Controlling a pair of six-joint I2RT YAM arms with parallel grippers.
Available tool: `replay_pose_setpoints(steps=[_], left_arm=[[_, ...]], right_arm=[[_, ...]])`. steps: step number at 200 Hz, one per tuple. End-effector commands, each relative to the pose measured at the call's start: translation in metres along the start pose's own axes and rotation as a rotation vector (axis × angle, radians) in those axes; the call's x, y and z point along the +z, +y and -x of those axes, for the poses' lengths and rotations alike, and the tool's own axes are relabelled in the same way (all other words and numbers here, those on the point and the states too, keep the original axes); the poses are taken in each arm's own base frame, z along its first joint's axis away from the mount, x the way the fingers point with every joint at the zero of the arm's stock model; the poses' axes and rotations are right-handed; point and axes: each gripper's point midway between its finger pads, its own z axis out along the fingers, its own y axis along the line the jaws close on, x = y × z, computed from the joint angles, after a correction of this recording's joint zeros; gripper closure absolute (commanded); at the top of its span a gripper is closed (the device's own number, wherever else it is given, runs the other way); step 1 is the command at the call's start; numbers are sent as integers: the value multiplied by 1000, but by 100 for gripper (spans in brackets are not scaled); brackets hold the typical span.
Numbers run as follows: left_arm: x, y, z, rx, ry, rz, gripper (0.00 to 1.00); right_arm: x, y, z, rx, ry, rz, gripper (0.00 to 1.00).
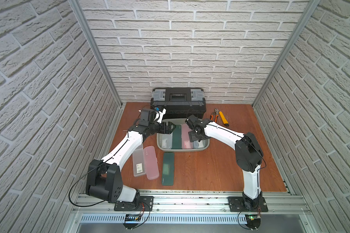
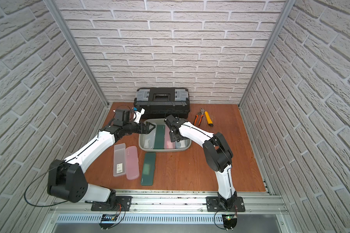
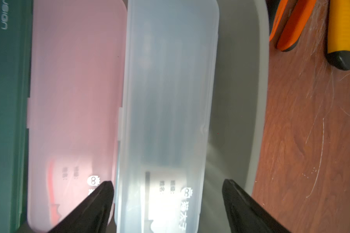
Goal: Put the pencil case into the storage box
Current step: Place the pencil case at the storage box, then move the pencil case to the center of the board.
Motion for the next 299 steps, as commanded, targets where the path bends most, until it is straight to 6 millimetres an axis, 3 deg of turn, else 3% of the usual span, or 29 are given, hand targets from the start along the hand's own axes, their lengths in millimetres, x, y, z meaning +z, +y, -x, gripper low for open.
replay_pose_setpoints(steps=[1,42,79,166,211,264,299], left_arm=[[-5,-2,5,44,-27,12,1],[-12,6,4,69,-41,75,1],[-17,1,-8,-57,-33,70,1],[-39,-20,-114,-129,109,254,2],[-29,-24,-172,-293,125,246,1],[-28,-14,-207,-297,173,346,2],[-21,-19,-217,-295,204,337,2]], right_arm=[[-39,-10,24,30,-112,37,11],[-61,-15,31,59,-206,80,15],[-85,-12,30,48,-305,190,17],[-87,-14,-12,-55,-362,240,20],[-79,-19,-37,-56,-331,243,19],[-64,-14,-50,-68,-288,246,19],[-59,-13,-51,-69,-277,241,19]])
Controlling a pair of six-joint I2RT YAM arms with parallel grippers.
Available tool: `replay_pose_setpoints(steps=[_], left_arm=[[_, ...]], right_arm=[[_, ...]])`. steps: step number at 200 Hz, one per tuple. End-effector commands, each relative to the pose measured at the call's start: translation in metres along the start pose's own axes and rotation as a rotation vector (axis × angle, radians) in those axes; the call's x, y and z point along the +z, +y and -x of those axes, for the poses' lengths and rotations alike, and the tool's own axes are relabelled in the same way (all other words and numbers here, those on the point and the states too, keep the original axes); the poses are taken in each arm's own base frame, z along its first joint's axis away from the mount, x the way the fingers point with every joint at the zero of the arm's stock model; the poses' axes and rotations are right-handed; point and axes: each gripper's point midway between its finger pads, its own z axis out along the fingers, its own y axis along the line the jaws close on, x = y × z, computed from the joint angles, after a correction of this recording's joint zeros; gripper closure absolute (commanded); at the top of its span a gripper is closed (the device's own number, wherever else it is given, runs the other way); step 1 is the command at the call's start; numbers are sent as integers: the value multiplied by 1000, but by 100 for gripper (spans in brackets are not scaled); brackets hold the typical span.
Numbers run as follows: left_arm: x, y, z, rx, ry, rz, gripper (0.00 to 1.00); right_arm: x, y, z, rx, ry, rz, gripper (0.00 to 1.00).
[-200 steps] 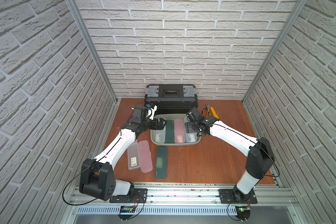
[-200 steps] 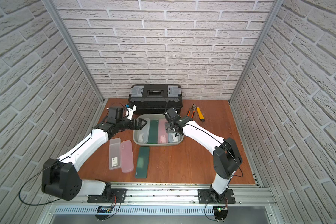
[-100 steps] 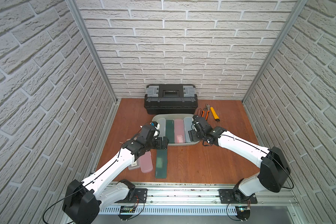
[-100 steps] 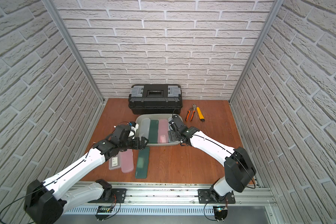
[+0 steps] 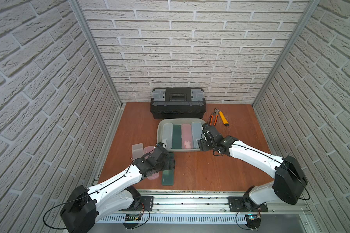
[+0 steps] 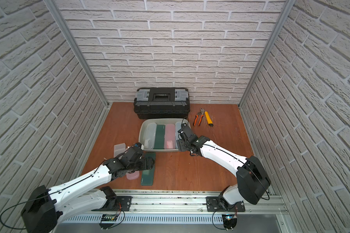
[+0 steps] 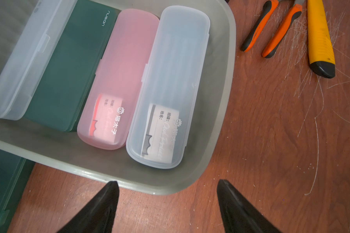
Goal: Put the pencil case into the storage box
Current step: Move the pencil case to the center of the board.
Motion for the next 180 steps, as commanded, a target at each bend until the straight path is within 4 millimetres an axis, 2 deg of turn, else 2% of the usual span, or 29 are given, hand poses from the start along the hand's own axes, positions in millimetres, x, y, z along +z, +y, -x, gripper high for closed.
replay_pose_setpoints(steps=[1,46,90,124,180], left_arm=[[4,-3,1,-16,-12,5,2],[17,-3,-15,4,46,37,2],[21,-8,-22,2,65,31,1],[23,-21,-22,17,62,18,2],[30,-52,-10,72,41,-7,2]], right_arm=[[3,6,2,2,-17,13,19],[9,7,-2,6,-3,12,19],[10,7,-5,3,4,11,19],[9,7,-4,-2,6,12,19],[1,5,-5,13,-10,15,19]])
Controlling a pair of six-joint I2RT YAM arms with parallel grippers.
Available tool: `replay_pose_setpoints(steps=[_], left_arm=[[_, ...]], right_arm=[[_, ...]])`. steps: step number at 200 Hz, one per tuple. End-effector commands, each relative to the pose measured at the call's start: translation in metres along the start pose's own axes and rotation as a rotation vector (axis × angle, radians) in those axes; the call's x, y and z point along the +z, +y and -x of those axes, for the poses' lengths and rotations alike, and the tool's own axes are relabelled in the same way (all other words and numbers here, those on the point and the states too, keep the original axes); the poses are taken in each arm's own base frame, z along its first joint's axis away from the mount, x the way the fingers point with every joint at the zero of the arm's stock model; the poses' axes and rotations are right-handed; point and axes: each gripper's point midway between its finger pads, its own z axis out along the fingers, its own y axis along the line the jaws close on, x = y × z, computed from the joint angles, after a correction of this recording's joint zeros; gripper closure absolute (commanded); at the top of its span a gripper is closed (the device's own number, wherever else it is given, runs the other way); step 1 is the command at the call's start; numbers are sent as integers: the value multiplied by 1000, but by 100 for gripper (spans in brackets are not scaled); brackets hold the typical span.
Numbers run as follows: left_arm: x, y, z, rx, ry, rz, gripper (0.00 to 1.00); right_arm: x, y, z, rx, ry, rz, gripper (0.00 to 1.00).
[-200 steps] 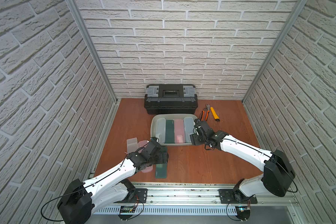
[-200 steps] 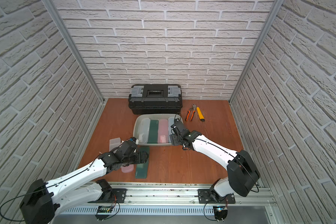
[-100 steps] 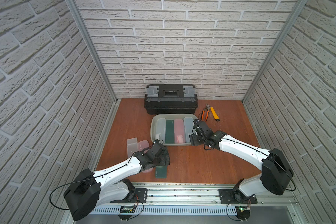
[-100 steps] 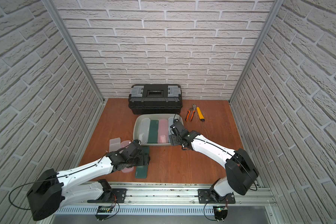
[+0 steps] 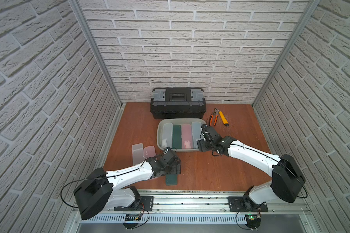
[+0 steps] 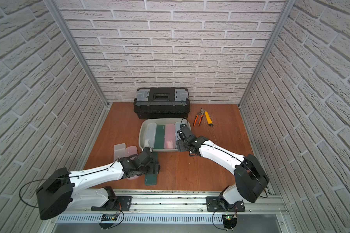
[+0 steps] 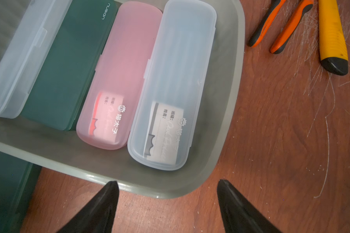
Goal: Put the pencil case into the storage box
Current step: Move the pencil case to the center of the board.
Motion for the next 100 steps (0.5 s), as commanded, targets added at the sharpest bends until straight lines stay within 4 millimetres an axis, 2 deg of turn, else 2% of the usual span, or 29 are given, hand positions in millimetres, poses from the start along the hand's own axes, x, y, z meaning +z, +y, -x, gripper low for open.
replay_pose_setpoints(steps=[1,19,35,74,100], left_arm=[[-6,-27,23,10,-70,-56,2],[-11,-35,30,24,-92,-67,2],[-20,-31,39,31,-136,-45,2],[-50,17,65,13,-249,93,2],[-70,54,83,-48,-298,125,2]], right_arm=[[-7,1,1,13,-28,11,19],[-11,4,-3,24,-22,33,19],[-13,12,-8,45,3,79,18],[-19,40,-28,170,64,136,18],[-18,79,-54,265,145,186,16]])
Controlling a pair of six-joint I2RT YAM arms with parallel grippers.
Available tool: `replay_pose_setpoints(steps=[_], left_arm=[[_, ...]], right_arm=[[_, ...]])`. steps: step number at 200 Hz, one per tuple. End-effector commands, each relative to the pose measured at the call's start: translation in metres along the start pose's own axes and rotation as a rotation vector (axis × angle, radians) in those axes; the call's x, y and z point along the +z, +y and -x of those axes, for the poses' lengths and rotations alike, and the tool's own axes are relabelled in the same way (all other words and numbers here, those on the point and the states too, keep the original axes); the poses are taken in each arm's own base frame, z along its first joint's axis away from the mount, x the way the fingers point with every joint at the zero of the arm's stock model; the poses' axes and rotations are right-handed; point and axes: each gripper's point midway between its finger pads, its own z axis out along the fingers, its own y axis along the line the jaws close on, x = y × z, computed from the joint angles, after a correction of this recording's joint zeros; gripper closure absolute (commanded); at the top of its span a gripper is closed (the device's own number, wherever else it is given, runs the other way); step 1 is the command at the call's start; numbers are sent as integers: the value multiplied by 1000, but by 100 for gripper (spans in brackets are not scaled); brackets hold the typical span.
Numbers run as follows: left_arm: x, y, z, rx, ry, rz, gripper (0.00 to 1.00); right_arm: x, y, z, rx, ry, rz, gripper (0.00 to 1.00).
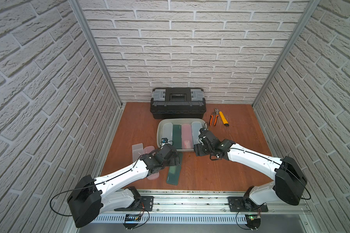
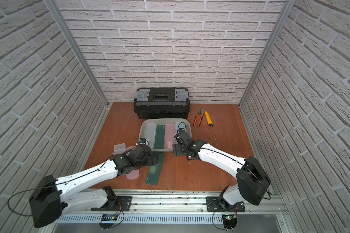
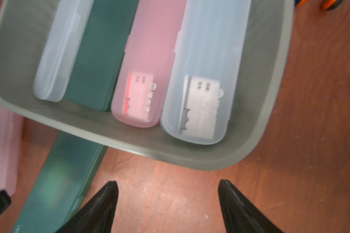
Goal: Put the pencil case into the storage box
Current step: Move the pencil case to the center of the board.
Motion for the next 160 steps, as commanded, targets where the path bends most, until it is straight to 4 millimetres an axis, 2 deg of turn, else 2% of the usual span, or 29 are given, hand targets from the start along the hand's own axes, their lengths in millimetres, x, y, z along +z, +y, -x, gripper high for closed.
replay_pose_setpoints(steps=[1,35,60,84,122,143,146,160], left_arm=[[-15,38,21,-1,-58,83,2],[-34,77,44,-72,-103,109,2],[-42,97,48,-127,-115,114,2],[-43,108,48,-174,-117,108,1],[-39,110,46,-210,-119,76,1],[-36,109,46,-213,-111,66,2],[-36,108,46,-212,-111,63,2],[-37,108,46,-213,-111,58,2]], right_arm=[[3,30,-31,144,81,56,16],[20,85,-66,89,190,84,14],[28,116,-77,53,221,103,13],[31,138,-85,-8,251,91,13],[36,157,-96,-88,291,50,12],[39,154,-99,-136,319,-17,12],[46,150,-105,-145,340,-43,12],[51,147,-112,-161,370,-68,11]])
